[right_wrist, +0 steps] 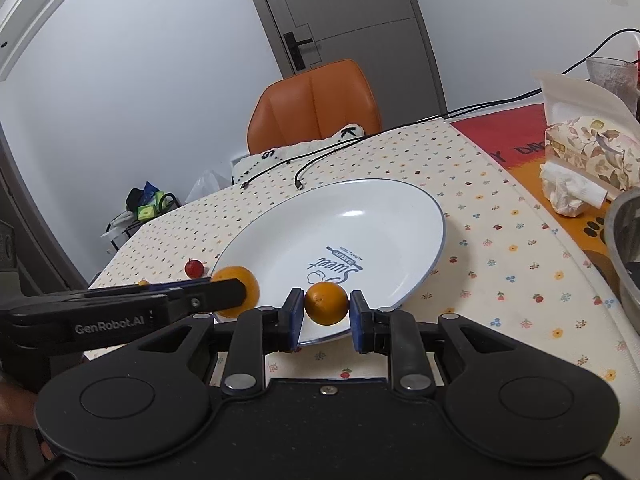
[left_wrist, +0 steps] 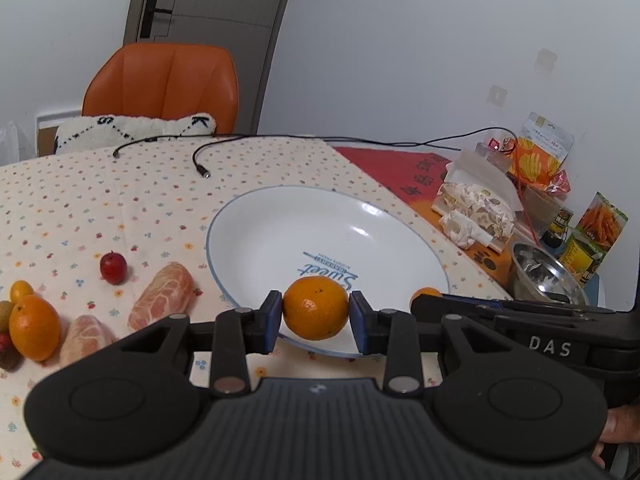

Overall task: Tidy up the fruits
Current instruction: 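Open the left tool over the plate while the right tool releases its small orange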

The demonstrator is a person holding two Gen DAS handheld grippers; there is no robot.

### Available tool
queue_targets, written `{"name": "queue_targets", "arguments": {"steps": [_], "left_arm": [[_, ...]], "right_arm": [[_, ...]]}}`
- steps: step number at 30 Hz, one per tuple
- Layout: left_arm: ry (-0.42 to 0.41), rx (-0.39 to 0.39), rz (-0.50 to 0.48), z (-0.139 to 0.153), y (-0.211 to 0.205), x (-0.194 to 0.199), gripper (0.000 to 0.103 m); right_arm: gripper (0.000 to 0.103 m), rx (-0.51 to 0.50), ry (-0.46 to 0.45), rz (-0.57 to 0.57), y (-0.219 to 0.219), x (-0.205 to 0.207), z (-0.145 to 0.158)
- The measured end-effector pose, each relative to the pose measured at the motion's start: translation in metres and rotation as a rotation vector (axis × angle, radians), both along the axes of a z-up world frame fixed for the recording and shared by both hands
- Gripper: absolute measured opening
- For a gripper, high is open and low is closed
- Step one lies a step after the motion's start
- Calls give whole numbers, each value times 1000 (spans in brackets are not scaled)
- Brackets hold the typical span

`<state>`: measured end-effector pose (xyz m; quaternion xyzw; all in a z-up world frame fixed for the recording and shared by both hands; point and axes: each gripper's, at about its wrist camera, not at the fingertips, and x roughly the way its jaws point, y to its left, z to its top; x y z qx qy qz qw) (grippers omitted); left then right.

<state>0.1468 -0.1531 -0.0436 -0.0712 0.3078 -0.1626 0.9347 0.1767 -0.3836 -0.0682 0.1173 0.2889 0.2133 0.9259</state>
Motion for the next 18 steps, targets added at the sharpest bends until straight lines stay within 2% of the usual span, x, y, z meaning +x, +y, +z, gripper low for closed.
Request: {"name": "queue_targets", "arguments": {"steps": [6, 9, 13, 15, 18], "left_arm": [[1, 6, 14, 2, 1, -1, 36], [6, 4, 23, 3, 4, -3, 38], [17, 8, 37, 5, 8, -6, 38], [21, 7, 43, 7, 11, -8, 41], [15, 4, 55, 11, 15, -13, 51]], "right_arm": [[23, 0, 4, -4, 2, 2, -1], [29, -5, -1, -5, 3, 1, -1], [29, -3, -4, -13, 2, -1, 0], [30, 0, -5, -14, 2, -3, 2], [35, 5, -13, -12, 4, -7, 5]]}}
